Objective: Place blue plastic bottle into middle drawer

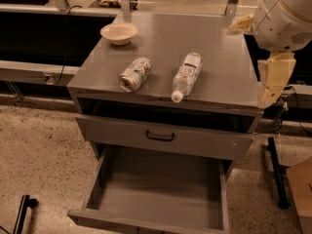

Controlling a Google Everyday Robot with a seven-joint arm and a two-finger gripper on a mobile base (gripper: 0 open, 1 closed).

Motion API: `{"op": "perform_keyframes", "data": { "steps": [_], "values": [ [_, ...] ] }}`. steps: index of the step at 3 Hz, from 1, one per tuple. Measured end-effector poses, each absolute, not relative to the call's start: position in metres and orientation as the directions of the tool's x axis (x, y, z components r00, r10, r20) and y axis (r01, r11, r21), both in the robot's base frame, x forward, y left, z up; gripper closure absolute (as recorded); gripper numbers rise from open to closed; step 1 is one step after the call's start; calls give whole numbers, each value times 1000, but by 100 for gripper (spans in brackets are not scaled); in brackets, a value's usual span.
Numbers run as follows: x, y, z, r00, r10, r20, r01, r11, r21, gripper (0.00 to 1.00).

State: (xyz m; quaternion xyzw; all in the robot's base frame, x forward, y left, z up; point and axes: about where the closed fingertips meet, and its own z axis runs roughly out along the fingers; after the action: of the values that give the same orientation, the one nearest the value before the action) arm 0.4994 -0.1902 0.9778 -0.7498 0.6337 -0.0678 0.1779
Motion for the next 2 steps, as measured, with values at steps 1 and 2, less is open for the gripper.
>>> {"op": "perform_keyframes", "data": {
  "steps": [1, 2],
  "values": [
    [510, -188, 974, 239, -970, -51, -916, -208, -345, 0],
    [543, -192, 961, 364, -930, 48, -884, -361, -298, 0]
  ]
}}
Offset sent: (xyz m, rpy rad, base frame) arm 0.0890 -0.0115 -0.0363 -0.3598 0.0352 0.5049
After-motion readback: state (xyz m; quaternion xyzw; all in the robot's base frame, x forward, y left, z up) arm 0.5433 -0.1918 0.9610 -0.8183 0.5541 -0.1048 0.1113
